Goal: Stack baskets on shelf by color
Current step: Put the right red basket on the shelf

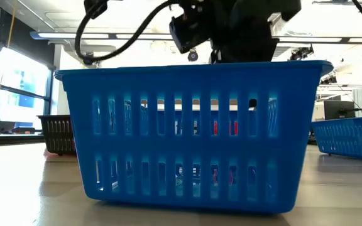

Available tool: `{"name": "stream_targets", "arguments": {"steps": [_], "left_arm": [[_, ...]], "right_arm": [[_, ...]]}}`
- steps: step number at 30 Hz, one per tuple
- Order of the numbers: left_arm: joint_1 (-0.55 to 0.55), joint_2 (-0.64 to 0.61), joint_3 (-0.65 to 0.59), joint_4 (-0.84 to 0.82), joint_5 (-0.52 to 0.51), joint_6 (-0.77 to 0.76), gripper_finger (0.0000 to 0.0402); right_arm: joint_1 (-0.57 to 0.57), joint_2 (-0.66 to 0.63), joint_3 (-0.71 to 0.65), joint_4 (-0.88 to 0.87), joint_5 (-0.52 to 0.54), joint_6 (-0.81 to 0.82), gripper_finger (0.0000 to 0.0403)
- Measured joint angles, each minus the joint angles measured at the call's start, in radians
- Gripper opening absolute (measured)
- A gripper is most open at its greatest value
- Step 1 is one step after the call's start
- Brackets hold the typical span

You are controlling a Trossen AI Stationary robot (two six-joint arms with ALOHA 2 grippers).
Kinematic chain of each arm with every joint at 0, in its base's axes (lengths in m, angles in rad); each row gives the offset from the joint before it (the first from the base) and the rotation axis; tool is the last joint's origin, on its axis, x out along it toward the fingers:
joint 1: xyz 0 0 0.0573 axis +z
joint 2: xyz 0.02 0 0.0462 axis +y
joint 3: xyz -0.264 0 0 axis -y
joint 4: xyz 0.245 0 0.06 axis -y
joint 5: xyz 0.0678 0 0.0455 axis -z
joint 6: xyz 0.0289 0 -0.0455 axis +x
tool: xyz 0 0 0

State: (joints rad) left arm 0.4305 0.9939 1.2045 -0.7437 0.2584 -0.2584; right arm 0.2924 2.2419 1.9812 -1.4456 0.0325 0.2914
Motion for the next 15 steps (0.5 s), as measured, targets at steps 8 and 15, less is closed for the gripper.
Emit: {"name": "stream_targets", "arguments": {"steps": [8, 15], "left_arm": [[0.0, 0.0, 0.0, 0.0, 0.0, 0.0, 0.0065], [0.0, 0.0, 0.0, 0.0, 0.0, 0.0, 0.0065]], "right_arm": [[-0.014, 0.049, 0.0, -0.009, 0.015, 0.022, 0.0098], [-0.013, 0.079, 0.0, -0.02, 0.002, 0.04, 0.0097]]}}
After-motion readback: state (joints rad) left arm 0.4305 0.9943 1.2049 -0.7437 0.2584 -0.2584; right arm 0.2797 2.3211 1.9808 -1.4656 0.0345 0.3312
